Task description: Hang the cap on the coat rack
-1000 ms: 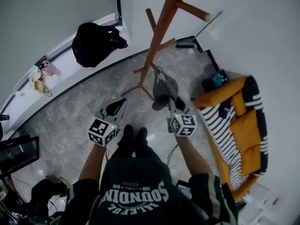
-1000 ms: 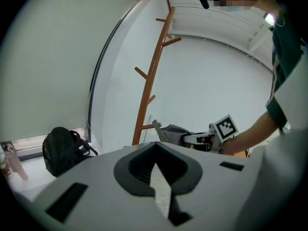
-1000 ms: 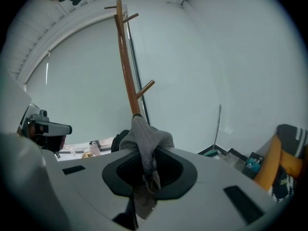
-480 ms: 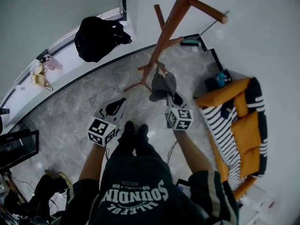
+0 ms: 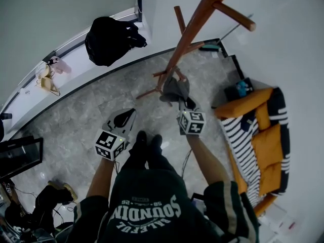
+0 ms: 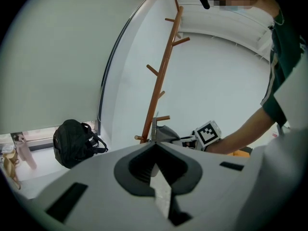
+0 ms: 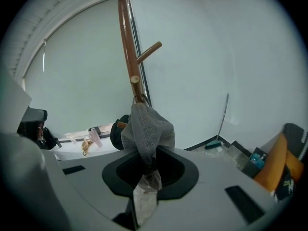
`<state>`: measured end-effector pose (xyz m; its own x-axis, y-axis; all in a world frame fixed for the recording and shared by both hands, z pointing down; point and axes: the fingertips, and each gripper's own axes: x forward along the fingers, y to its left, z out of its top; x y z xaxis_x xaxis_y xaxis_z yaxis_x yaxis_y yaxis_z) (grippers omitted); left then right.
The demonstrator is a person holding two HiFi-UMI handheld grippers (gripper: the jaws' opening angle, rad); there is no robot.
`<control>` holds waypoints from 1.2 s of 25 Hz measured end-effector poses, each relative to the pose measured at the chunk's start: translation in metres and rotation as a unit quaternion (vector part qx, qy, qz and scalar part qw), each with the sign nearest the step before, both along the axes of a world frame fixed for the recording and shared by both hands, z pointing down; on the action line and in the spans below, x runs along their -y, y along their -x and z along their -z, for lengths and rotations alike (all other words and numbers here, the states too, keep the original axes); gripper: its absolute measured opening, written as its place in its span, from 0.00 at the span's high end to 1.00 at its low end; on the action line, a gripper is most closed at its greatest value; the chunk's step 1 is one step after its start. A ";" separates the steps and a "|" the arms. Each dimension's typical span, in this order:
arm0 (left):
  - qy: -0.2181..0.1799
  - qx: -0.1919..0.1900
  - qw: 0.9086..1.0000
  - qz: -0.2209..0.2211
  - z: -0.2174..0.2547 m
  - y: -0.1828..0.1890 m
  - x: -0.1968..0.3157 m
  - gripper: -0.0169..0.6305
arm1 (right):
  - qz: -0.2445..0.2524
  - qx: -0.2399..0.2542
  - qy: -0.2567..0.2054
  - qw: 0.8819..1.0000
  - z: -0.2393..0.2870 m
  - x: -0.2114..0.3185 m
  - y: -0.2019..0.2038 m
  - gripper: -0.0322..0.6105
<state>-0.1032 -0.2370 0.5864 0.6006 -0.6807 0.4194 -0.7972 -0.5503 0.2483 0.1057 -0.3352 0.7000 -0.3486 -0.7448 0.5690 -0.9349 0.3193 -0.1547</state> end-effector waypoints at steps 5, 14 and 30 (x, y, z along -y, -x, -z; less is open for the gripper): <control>-0.001 0.006 1.000 0.008 0.000 0.009 -0.001 0.97 | 0.014 -0.008 0.028 0.999 -0.017 0.004 0.011 0.89; -0.002 0.005 1.000 0.006 0.000 0.010 -0.003 0.97 | 0.027 -0.023 0.062 0.997 -0.037 -0.003 0.018 0.76; -0.025 0.002 0.999 -0.037 0.013 -0.012 0.011 0.97 | 0.021 -0.004 -0.021 1.000 0.030 -0.030 0.014 0.83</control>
